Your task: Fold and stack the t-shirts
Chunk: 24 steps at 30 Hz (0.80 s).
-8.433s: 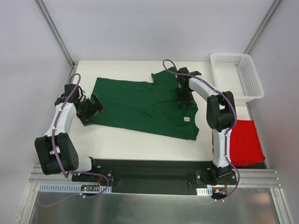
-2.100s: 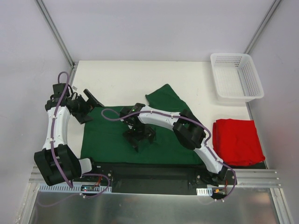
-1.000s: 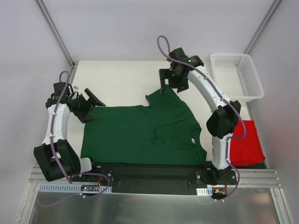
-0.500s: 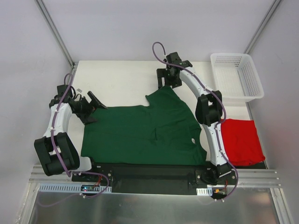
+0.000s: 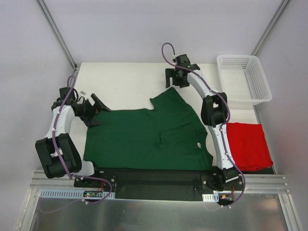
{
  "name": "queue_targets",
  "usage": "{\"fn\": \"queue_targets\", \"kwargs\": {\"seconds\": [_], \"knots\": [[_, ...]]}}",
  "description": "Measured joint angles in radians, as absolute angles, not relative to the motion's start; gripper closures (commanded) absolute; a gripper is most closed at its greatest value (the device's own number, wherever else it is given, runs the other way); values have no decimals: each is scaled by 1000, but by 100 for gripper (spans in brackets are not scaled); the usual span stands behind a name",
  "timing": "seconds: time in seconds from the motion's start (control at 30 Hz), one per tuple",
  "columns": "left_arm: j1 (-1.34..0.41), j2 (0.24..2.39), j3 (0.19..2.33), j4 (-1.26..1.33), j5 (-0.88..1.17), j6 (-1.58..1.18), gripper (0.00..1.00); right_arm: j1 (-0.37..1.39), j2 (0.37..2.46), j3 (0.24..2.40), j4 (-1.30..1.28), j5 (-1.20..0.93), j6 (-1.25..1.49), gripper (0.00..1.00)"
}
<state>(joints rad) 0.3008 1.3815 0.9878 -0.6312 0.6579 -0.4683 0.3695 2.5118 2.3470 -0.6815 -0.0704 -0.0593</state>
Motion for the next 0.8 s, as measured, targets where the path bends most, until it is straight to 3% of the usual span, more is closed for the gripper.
{"fn": "queue_targets", "kwargs": {"seconds": [0.37,0.8], "knots": [[300,1407,982,-614,673,-479,1,343,2561,2352,-663,-99,-34,3],[300,1409,982,-607,671,-487,1,351,2563,2352,-658,-117,-28,15]]}}
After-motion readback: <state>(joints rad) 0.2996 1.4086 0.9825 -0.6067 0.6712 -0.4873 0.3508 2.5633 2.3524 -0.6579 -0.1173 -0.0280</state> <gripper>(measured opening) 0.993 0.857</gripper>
